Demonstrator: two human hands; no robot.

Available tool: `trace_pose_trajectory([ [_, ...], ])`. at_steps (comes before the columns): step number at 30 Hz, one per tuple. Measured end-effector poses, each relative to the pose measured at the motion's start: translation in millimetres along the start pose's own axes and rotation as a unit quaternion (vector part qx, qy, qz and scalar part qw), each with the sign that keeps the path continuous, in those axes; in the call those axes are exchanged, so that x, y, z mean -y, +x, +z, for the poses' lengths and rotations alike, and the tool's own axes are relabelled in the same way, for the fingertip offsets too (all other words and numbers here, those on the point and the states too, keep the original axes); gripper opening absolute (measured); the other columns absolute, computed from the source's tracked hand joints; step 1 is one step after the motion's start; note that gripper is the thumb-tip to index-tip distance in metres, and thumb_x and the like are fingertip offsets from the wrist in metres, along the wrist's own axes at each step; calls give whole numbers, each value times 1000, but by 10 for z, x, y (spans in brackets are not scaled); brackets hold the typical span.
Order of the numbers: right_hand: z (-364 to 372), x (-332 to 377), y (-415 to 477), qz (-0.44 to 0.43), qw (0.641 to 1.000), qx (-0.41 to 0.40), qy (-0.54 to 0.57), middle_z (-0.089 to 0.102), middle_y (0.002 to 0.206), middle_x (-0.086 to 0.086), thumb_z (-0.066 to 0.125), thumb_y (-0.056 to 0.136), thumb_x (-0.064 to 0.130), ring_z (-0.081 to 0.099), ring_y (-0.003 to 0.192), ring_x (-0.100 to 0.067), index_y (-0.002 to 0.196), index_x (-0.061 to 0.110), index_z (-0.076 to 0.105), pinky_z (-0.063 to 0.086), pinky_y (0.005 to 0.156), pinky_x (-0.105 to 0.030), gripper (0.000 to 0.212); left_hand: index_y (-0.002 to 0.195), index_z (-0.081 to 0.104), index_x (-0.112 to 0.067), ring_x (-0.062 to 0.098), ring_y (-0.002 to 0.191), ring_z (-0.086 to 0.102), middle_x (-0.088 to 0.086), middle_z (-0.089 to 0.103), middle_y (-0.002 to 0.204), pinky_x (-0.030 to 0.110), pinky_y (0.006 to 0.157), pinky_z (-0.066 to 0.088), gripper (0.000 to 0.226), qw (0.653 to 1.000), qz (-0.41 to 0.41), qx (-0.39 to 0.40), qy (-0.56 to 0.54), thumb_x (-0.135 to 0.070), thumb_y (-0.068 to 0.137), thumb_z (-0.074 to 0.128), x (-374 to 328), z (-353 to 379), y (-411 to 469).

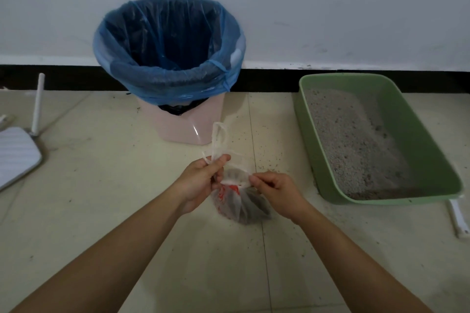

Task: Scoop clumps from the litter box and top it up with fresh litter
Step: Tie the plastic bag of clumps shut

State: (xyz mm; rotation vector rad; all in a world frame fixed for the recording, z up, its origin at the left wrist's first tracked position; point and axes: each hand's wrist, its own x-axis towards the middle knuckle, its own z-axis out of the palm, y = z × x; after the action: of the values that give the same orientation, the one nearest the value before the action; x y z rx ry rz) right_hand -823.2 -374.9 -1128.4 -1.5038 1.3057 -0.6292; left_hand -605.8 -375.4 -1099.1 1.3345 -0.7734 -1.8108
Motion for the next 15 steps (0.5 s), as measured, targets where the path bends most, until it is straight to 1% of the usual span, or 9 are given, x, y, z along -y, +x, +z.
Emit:
trace_pose_trajectory([
  [2, 25, 24, 36, 8, 1000, -18, -6, 74, 86, 10, 65, 94, 24, 68, 80, -9, 99, 30, 75, 55, 74, -25, 13, 123, 61, -7, 24, 99, 66, 10, 69, 105, 33, 91, 50, 40, 997, -1, 78, 24, -14, 85, 70, -39, -10, -55],
  [3, 17, 50, 60, 10, 1000, -10, -19, 73, 86, 10, 65, 94, 24, 68, 79, -9, 100, 28, 75, 54, 73, -24, 13, 127, 60, -11, 26, 108, 65, 11, 69, 115, 36, 96, 50, 47, 993, 0, 106, 60, -10, 81, 74, -59, -30, -69],
  [5, -27, 117, 108, -4, 997, 38, -69, 69, 83, 13, 64, 95, 24, 64, 76, -4, 102, 24, 76, 50, 69, -16, 14, 130, 57, -18, 27, 115, 62, 10, 66, 122, 42, 103, 47, 64, 985, -7, 119, 129, -12, 72, 84, -85, -74, -60],
  [7, -68, 200, 155, -7, 993, 77, -89, 68, 81, 12, 63, 95, 27, 62, 72, -1, 99, 24, 76, 49, 66, -14, 14, 133, 54, -20, 29, 117, 59, 9, 63, 125, 46, 106, 45, 77, 983, -22, 113, 142, -13, 65, 89, -92, -103, -34],
  [9, -107, 281, 204, 21, 995, 78, -56, 71, 81, 11, 65, 94, 31, 63, 71, -1, 98, 23, 77, 50, 67, -15, 16, 131, 55, -15, 34, 114, 60, 12, 64, 122, 44, 105, 45, 70, 981, -13, 137, 140, -8, 68, 86, -94, -96, -19],
  [11, -142, 316, 255, 43, 995, 83, -42, 73, 81, 9, 67, 92, 33, 64, 71, 0, 99, 21, 78, 52, 69, -18, 18, 132, 54, -13, 27, 113, 63, 12, 65, 120, 39, 104, 46, 64, 977, -4, 151, 151, -8, 75, 80, -98, -51, -27],
  [13, -154, 303, 287, 54, 990, 110, -66, 74, 80, 7, 69, 91, 35, 66, 73, -4, 94, 23, 79, 56, 73, -24, 17, 138, 49, -26, 15, 113, 62, 1, 63, 123, 33, 103, 45, 69, 980, -11, 120, 159, -23, 76, 80, -74, -27, -5],
  [14, -152, 304, 282, 58, 987, 127, -74, 74, 79, 7, 69, 90, 36, 66, 73, -6, 91, 26, 79, 57, 73, -26, 14, 135, 51, -32, 13, 112, 62, -6, 64, 121, 33, 102, 44, 60, 981, -10, 97, 167, -34, 80, 76, -67, -7, 3],
  [15, -147, 297, 275, 59, 986, 138, -75, 74, 78, 7, 70, 90, 36, 66, 72, -8, 89, 29, 78, 57, 72, -27, 11, 128, 58, -35, 13, 108, 62, -13, 68, 109, 34, 101, 45, 45, 982, -4, 75, 172, -41, 85, 68, -57, 5, 12],
])
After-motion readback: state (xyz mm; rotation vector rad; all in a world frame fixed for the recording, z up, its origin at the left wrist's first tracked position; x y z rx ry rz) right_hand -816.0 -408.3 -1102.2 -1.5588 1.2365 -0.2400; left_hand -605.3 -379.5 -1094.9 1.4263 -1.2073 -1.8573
